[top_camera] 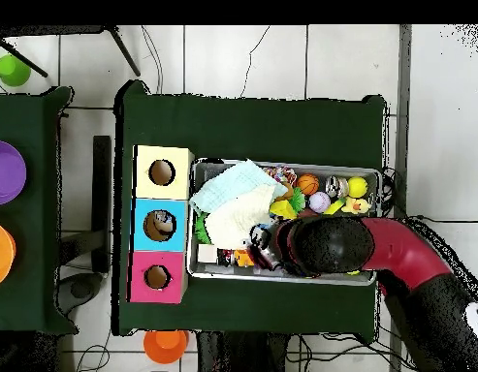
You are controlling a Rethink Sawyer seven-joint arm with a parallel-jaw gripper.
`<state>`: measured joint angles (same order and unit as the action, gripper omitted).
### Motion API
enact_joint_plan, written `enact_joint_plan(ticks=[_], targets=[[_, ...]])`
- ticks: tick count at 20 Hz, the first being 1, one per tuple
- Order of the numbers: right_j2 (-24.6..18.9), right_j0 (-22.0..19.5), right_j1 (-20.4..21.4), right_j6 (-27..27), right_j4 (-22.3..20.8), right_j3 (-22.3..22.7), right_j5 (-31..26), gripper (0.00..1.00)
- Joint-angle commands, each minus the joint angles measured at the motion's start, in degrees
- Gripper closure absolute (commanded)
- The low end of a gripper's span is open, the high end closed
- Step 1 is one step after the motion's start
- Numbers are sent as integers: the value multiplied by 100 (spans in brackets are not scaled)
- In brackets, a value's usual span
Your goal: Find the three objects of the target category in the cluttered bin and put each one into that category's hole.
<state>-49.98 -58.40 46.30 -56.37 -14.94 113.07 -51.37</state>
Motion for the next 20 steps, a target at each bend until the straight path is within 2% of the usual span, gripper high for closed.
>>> enact_joint_plan(ticks=[1,9,20], targets=[[-313,255,164,-901,404,555,783,100],[-27,807,187,-1309,633,613,1482,100],[245,1499,396,-1635,1160,554,1810,100]])
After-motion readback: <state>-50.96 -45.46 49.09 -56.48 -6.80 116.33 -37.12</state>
